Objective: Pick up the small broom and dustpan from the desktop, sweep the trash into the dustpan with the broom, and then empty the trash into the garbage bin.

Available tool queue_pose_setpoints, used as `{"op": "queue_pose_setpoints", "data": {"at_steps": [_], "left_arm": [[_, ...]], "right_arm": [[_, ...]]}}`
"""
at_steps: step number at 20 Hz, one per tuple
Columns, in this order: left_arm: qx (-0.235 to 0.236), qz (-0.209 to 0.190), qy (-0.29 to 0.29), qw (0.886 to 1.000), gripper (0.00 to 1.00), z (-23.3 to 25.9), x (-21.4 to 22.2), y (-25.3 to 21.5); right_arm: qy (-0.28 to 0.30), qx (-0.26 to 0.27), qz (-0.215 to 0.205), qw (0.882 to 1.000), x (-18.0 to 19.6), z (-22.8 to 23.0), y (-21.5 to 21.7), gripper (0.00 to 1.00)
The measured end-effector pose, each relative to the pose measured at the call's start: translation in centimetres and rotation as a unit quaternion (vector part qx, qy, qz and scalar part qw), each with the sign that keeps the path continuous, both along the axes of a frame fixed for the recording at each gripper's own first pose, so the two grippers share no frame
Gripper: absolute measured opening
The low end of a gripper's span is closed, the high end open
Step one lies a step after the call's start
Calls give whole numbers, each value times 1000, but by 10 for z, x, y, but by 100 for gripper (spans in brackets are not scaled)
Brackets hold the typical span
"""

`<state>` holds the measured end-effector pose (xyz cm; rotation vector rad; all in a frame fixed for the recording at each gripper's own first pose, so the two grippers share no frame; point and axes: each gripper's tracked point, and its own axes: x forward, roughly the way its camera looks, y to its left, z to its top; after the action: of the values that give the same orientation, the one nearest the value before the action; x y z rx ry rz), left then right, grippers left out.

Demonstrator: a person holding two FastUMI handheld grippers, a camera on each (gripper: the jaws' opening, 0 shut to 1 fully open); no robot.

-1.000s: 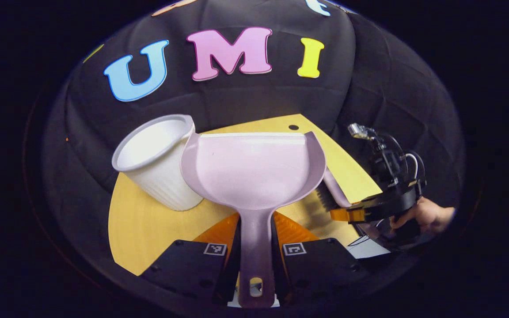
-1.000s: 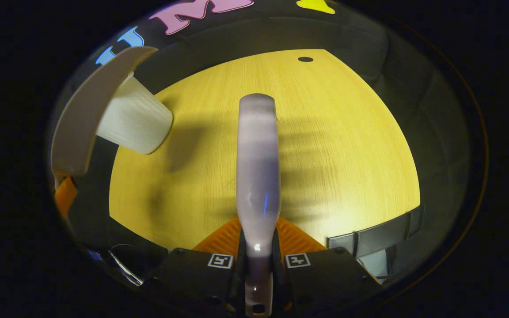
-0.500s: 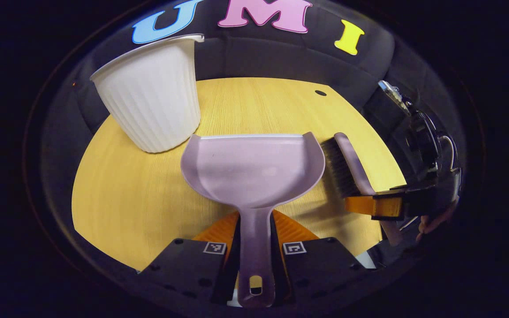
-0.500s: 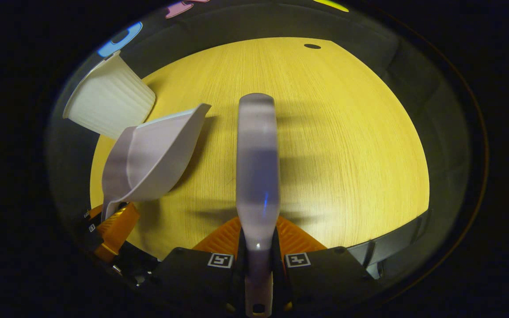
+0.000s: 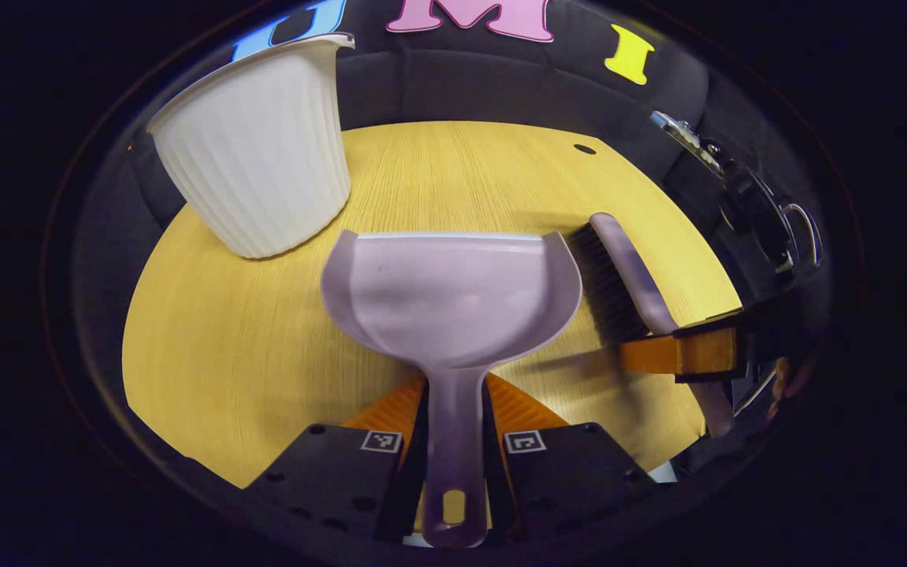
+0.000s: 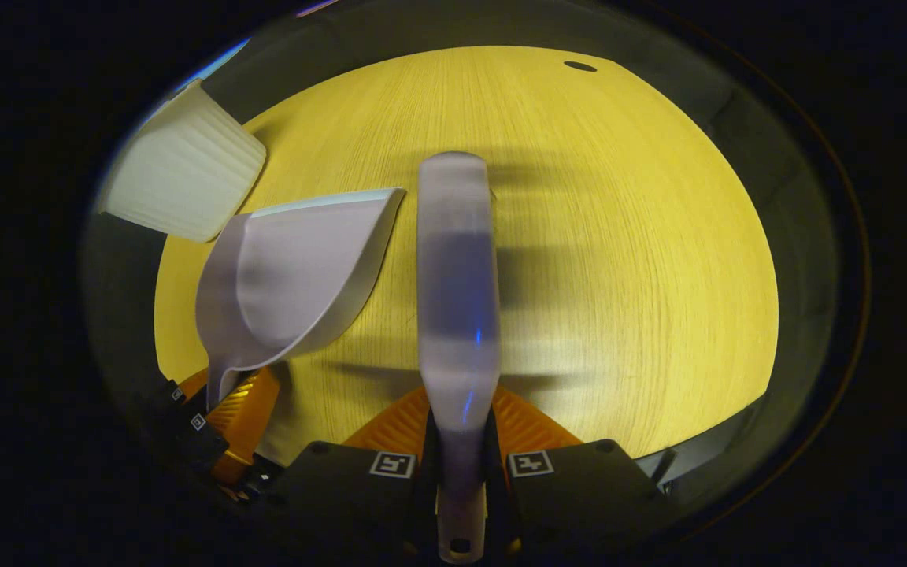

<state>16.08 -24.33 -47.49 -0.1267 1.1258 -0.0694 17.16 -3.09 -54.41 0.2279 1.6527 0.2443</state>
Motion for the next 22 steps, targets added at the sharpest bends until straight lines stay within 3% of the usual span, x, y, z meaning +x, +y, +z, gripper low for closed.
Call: {"op": "queue_pose_setpoints", "data": {"at_steps": [3, 4, 5, 6, 7, 8, 9, 10, 13, 17, 19, 22], "left_arm": [[-12, 0, -1, 1000, 31, 0, 2, -2], [-13, -5, 6, 1000, 32, 1, 0, -3], [-12, -5, 8, 1000, 40, 0, -1, -3], [-11, -2, 2, 1000, 45, 0, 1, -1], [-14, 0, -6, 1000, 59, 1, 4, -3], [-22, 0, -13, 1000, 63, 1, 6, -5], [-27, -2, -18, 999, 66, 4, 7, -6], [-26, -4, -19, 999, 67, 9, 7, -6], [-12, 0, -49, 999, 67, 40, 2, 8], [-45, 16, -137, 989, 67, 116, 8, 19], [-43, 6, -207, 977, 69, 166, 12, 25], [-28, -9, -320, 947, 71, 244, 14, 34]], "right_arm": [[0, 0, 7, 1000, 0, -2, 1, 32], [0, 4, 6, 1000, 0, 0, 3, 38], [-3, 4, 7, 1000, 0, 1, 4, 45], [-6, 0, 12, 1000, 1, 2, 1, 56], [-16, -6, 17, 1000, 4, 3, -2, 64], [-31, -11, 21, 999, 9, 6, -5, 84], [-47, -16, 24, 998, 14, 11, -9, 94], [-62, -19, 24, 998, 17, 18, -12, 98], [-110, -17, 9, 994, 28, 51, -21, 97], [-196, -17, -11, 980, 43, 104, -30, 97], [-235, -12, -14, 972, 49, 134, -30, 97], [-313, -6, -20, 949, 69, 194, -33, 97]]}}
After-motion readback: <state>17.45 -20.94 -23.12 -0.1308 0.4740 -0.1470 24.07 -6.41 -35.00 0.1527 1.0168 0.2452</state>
